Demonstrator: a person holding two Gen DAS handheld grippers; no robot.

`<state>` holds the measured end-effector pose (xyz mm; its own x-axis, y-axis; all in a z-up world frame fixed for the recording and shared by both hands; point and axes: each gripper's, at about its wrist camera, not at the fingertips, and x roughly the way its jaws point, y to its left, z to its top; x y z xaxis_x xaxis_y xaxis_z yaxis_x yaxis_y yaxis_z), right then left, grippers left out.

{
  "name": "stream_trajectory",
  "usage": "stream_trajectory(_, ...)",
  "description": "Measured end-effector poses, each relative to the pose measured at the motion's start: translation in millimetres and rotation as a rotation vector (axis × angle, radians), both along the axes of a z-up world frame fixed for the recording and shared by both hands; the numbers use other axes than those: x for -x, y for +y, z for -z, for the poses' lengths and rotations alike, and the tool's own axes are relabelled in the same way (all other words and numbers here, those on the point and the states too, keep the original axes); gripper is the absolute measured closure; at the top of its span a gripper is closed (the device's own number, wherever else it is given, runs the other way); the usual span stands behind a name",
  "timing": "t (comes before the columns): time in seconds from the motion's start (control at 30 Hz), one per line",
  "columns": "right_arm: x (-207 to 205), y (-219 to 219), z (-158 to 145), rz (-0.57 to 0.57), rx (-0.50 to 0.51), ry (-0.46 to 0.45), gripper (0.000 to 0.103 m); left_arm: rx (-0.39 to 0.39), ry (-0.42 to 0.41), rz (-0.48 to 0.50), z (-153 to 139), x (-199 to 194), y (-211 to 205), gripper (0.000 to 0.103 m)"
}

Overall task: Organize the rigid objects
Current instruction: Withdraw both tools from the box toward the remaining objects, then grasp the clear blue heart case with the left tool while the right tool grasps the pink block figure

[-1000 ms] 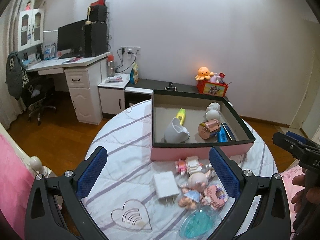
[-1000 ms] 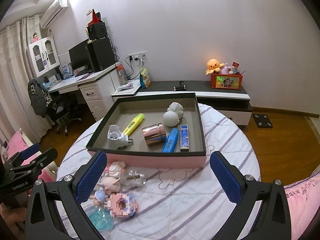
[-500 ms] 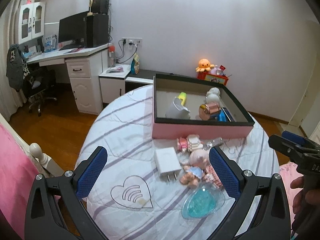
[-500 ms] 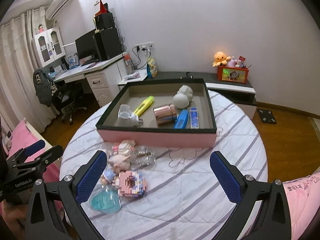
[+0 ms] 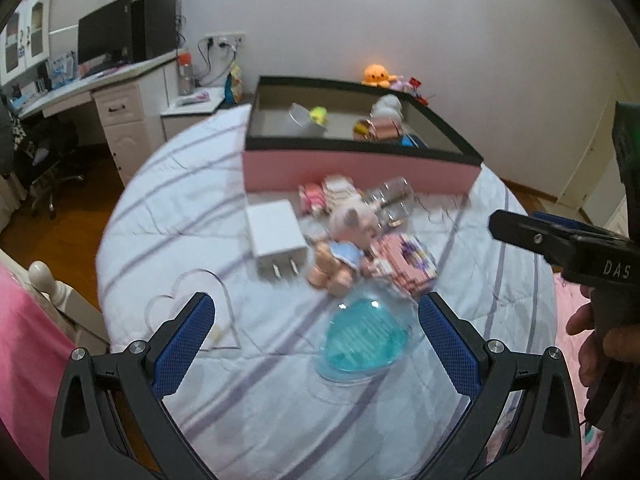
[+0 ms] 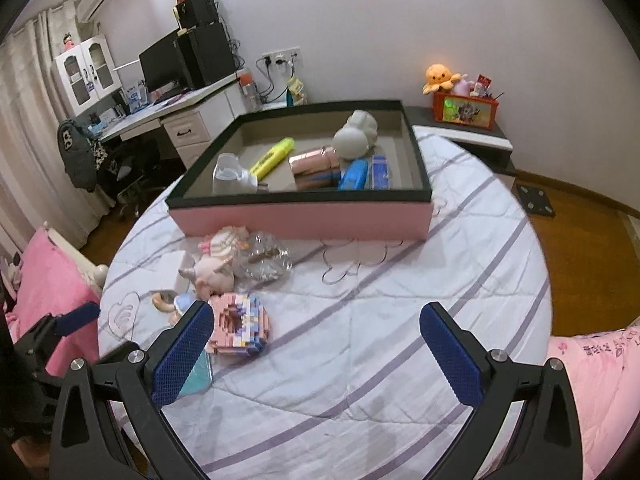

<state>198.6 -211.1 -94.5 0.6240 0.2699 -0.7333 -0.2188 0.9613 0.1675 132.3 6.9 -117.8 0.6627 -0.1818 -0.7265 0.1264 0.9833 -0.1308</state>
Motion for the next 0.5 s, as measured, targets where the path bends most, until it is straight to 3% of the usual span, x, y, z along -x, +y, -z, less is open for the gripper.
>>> stream_trajectory(0.17, -1.1, 4.3, 15.5, -0.032, 0.0, 0.038, 0.0, -0.005, 0.05, 0.018, 17.0, -2.9, -11.5, 0.0)
stream_trajectory(0.3, -3.3, 1.2, 22.8, -0.029, -0.008, 0.056, 0.0, 0.039, 0.072, 0.031, 26.1, -8.2, -16.4, 0.0)
stream_trajectory(0.5, -6.4, 4.6, 29.9, -0.049, -0.018, 0.076, 0.0, 0.056, 0.062, 0.047, 26.9, -11.8, -14.5, 0.003)
